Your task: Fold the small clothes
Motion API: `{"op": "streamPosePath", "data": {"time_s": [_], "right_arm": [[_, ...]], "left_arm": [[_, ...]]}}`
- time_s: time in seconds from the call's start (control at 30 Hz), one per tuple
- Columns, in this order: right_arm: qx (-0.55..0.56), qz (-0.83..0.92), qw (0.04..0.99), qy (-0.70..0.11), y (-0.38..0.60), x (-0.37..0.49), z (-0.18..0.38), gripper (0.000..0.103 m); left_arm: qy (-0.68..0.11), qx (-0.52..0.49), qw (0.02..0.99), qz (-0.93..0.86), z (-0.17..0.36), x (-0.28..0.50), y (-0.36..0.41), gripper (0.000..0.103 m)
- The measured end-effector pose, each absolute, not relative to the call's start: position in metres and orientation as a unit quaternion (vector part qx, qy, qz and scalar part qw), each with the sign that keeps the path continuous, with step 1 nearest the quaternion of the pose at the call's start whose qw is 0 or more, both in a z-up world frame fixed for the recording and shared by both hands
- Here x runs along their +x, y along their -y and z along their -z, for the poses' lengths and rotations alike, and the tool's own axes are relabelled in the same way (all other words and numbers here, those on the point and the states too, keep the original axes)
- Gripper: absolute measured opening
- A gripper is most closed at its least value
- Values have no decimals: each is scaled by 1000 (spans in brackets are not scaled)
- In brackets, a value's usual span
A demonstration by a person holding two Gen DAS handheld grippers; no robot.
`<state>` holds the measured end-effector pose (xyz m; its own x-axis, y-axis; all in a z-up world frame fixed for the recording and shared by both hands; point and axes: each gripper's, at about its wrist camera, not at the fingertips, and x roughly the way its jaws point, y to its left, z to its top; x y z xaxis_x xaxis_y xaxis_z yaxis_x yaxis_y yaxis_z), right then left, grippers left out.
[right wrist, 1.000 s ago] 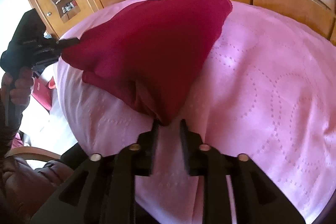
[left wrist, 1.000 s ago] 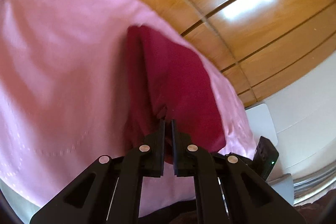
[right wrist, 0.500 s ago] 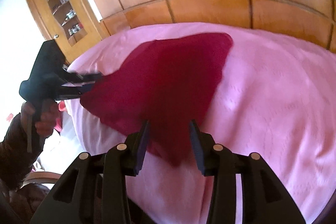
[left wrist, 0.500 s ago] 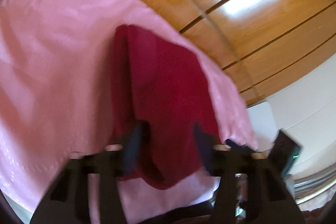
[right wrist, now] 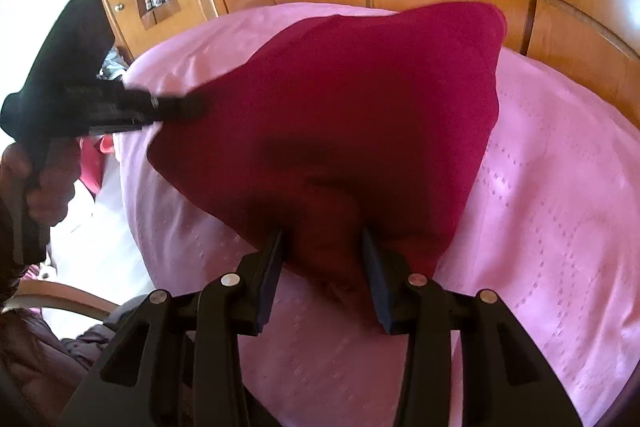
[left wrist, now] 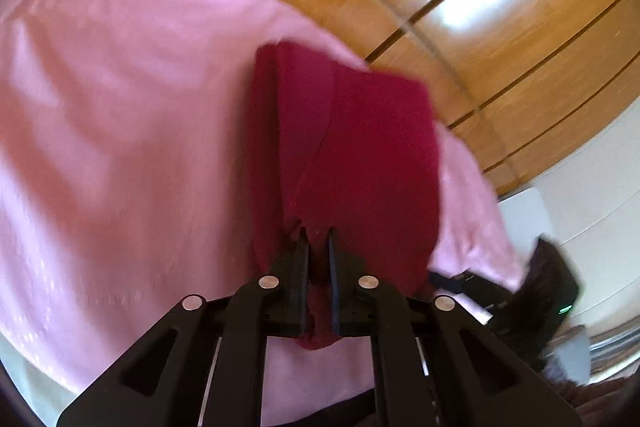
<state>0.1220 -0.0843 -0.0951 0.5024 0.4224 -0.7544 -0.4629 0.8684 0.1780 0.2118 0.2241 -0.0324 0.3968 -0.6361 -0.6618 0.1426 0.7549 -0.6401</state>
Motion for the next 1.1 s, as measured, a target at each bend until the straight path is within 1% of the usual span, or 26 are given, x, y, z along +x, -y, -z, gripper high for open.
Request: {"op": "streamPosePath", "data": {"time_s": [0.07,0.1,0.17,0.27,0.3,0.33,0.37,0.4,0.43,0.47,0.5,0.53,0.6,0.67,0.73,0.77,0.8,0.93,1.1], "right_arm": [[-12,-255,867,-428,88,123,94,41],[-12,-254,867,-428,88,124,95,41],[-16,-252,868,-426,87,121,95,41],[-23,-254,869,-425,82,120,95,46],[-24,-254,869,-424,81,118,96,47],[-28,-255,869,-423,80,117,96,49],[-31,-257,869,-422,79,117,95,50],[-33,-260,868,-422,79,117,96,52],[-34,-264,866,-422,78,117,96,57],[-32,-273,863,-425,79,118,95,63],[-23,-286,855,-431,81,120,92,68],[-11,-296,850,-435,84,121,88,76],[22,-313,842,-438,91,128,78,84],[78,-318,841,-431,113,141,65,88],[124,-307,841,-428,132,155,62,95],[149,-297,840,-430,142,165,64,95],[173,-288,836,-433,153,175,67,95],[272,-267,808,-450,183,218,92,95],[306,-295,768,-479,169,250,121,94]], "left_arm": [[-483,-257,800,247,25,220,-226,26],[-482,-255,801,247,23,227,-226,38],[-480,-244,808,240,21,241,-222,54],[-489,-239,807,229,27,261,-214,55],[-490,-221,815,218,28,265,-210,45],[-497,-169,829,193,30,267,-202,28],[-507,-126,836,170,35,268,-196,17],[-513,-114,836,161,40,267,-194,17],[-514,-113,836,156,45,263,-193,17],[-510,-111,839,153,47,260,-194,18],[-507,-116,841,148,46,258,-196,21],[-505,-129,841,146,45,256,-199,25],[-504,-147,840,139,44,254,-207,48],[-502,-152,840,141,44,253,-212,57],[-508,-162,832,152,47,256,-216,63],[-510,-177,826,161,48,258,-220,69],[-510,-192,820,173,49,260,-223,71],[-513,-242,794,219,50,268,-222,71],[-521,-214,787,251,59,274,-208,71]]}}
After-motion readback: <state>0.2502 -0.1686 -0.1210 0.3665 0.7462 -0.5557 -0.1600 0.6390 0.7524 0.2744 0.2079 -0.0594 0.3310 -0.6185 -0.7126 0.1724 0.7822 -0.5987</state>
